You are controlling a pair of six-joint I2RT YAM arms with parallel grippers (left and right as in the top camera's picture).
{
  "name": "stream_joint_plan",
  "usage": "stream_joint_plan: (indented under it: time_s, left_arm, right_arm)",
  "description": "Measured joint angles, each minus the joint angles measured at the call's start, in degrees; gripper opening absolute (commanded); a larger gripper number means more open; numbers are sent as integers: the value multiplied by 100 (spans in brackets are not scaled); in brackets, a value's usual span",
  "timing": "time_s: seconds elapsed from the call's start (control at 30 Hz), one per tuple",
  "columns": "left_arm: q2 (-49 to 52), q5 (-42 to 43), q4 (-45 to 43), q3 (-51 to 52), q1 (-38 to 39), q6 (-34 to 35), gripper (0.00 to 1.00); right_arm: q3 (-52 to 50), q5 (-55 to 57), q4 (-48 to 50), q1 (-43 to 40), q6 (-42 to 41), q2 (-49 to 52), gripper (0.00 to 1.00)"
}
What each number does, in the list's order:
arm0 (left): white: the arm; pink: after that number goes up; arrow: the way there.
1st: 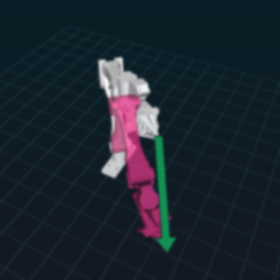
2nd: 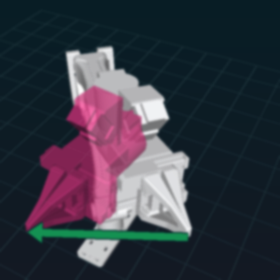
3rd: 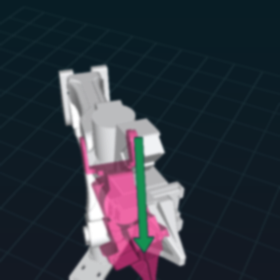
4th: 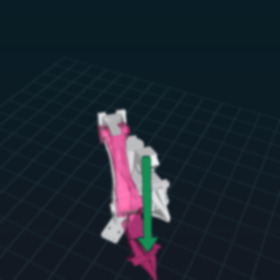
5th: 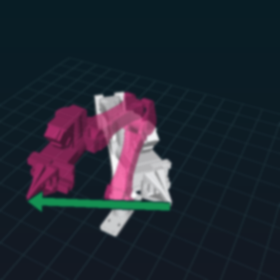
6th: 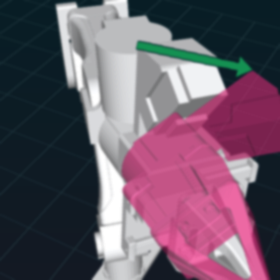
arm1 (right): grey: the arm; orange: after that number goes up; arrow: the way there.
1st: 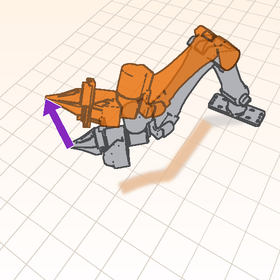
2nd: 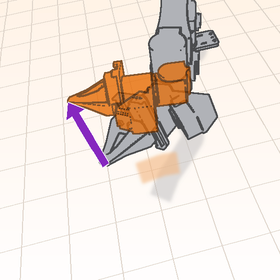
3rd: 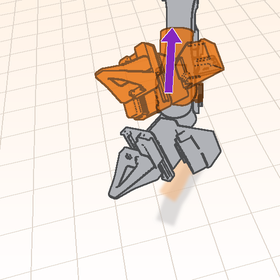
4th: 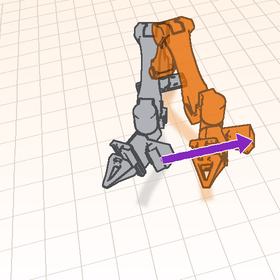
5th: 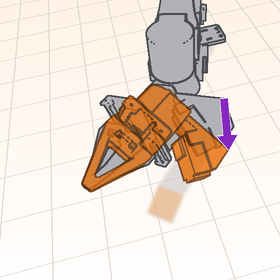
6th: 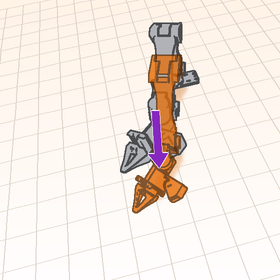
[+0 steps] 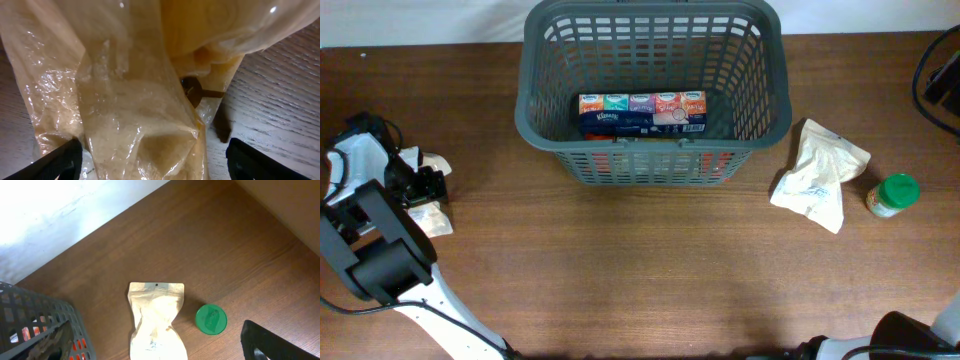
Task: Pack container
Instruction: 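Grasp the cream snack bag with the left gripper, then drop the snack bag into the basket with the left gripper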
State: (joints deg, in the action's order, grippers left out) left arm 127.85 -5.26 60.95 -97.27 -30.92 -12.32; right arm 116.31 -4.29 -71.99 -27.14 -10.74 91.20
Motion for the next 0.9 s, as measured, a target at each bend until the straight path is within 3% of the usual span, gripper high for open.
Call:
stream_joint_plan:
  time_s: [0.07, 0.1, 0.13, 0.43, 0.57, 0.73, 0.9]
  left_arm:
    - [11, -24, -11, 0, 0, 9, 49]
    - [15, -37, -17, 0, -2, 39, 21]
    - [33, -87, -28, 0, -9, 46, 2]
    - [63, 234, 72, -105, -76, 61, 2]
    - [129, 640, 568, -374, -79, 66, 2]
    - [136, 984, 1228, -1191, 55, 39, 2]
    - [-420, 1104, 1325, -2006, 387, -155, 2]
  right_arm:
    - [0, 0, 0, 0, 0, 0, 99]
    - [0, 0, 0, 0, 0, 0, 99]
    - [0, -2, 0, 0, 0, 0, 99]
    - [0, 0, 0, 0, -2, 0, 99]
    - [0, 0, 2, 0, 0, 0, 99]
    - [0, 0, 0, 0, 0, 0, 99]
    - [0, 0, 0, 0, -2, 0, 99]
